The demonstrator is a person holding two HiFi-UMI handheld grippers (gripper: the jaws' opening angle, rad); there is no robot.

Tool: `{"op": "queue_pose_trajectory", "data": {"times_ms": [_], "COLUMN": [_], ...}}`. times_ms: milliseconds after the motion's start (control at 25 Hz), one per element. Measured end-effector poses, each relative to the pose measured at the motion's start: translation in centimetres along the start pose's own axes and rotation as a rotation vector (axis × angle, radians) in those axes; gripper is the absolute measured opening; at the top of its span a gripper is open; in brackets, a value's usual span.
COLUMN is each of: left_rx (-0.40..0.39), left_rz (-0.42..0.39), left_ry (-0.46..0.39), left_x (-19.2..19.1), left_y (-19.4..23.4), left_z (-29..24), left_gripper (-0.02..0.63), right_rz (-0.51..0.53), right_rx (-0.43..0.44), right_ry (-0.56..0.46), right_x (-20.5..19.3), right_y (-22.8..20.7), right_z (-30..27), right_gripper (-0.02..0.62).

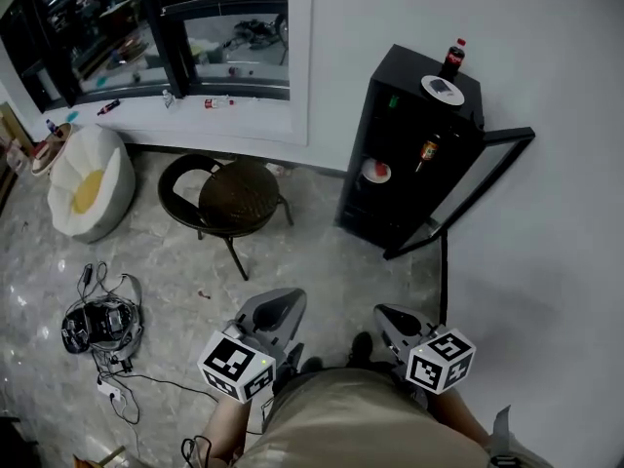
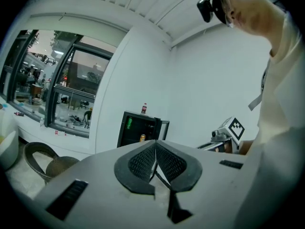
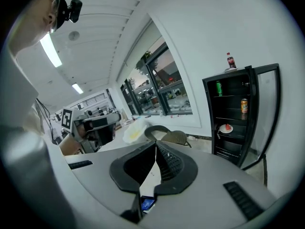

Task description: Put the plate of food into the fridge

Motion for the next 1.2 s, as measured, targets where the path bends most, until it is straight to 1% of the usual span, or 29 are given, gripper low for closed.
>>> {"op": "queue_pose_trajectory", "data": {"times_ms": [160, 360, 600, 680, 800, 920, 1080, 1200], "left_rx": [0.017, 0.006, 0.015, 0.018, 0.049, 0.078, 0.097, 0.096], "left_rz": [-0.009, -0.03, -0.053, -0.066, -0.089, -0.091, -0.084, -0.086], "left_ry": [0.008, 0.031, 0.056, 0.058, 0.052, 0.056, 0.081, 0.101], "left_x": [0.5, 1.2, 1.7, 1.9, 2.7, 3.1, 2.9, 2.6], "left_y": [-0.8, -2.4, -4.5, -5.0, -5.3, -5.9, -7.2, -8.4], "left_z": [-2.3, -5.4, -8.6, -9.3, -10.1, -11.6, -13.6, -15.4], "left_gripper": [0.011, 0.011, 0.011, 0.011, 0.011, 0.011, 0.011, 0.011], "right_rz": [-0.012, -0.023, -0.035, -0.022, 0.025, 0.051, 0.046, 0.035], "right_rx": [0.017, 0.024, 0.029, 0.04, 0.09, 0.11, 0.117, 0.109], "right_ry": [-0.003, -0.015, -0.008, 0.0, 0.018, 0.035, 0.039, 0.036], "right_x": [0.9, 2.0, 2.5, 2.5, 3.3, 4.1, 4.9, 5.2], "right_y": [-2.8, -6.0, -9.5, -10.4, -11.4, -13.1, -15.7, -17.8], "right_z": [0.3, 1.3, 3.3, 3.6, 3.3, 3.5, 4.9, 6.2], "right_gripper": [0.02, 0.02, 0.02, 0.02, 0.02, 0.02, 0.02, 0.02]}}
Point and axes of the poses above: the fingertips, and each gripper's own axes: z backward along the fingers, y to its left, x out of its top, the point moved 3 cm from there along z, backward along the fingers, and after that the axes turned 14 degrees about x, right-handed, at the moved point
